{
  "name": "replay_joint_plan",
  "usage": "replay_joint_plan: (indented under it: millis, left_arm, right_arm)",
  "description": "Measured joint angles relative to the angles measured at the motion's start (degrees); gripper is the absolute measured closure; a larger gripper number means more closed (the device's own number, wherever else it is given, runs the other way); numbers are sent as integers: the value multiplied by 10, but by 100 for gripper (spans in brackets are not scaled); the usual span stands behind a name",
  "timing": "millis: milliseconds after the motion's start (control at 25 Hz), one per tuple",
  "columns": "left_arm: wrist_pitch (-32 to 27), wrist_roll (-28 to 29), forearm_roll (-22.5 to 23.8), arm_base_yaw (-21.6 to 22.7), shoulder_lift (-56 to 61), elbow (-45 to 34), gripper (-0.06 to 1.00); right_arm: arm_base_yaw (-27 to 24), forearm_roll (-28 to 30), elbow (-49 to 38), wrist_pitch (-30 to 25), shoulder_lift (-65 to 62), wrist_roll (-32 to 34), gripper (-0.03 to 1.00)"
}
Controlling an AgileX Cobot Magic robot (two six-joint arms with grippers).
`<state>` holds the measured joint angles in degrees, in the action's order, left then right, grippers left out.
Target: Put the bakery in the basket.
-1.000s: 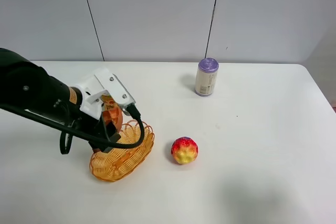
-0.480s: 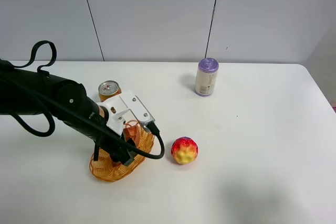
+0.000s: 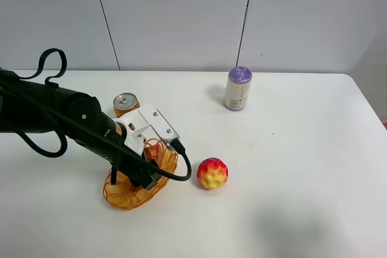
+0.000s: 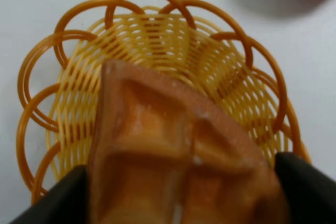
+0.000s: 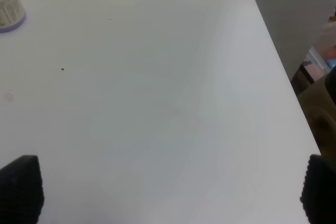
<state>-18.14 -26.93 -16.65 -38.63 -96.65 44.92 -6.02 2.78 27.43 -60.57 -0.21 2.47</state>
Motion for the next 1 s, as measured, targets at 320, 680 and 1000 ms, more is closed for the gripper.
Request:
replay_joint_plan:
  millis: [320, 680, 1000]
  left_arm:
    - [11, 33, -9, 0, 27, 0, -4]
    - [13, 47, -1, 83, 250, 0, -4]
    - [-121, 59, 49, 344, 519, 0, -4]
  right_arm:
    - [0, 0, 0, 0, 0, 0, -2]
    - [0, 0, 0, 0, 0, 0, -2]
    - [0, 0, 0, 0, 0, 0, -2]
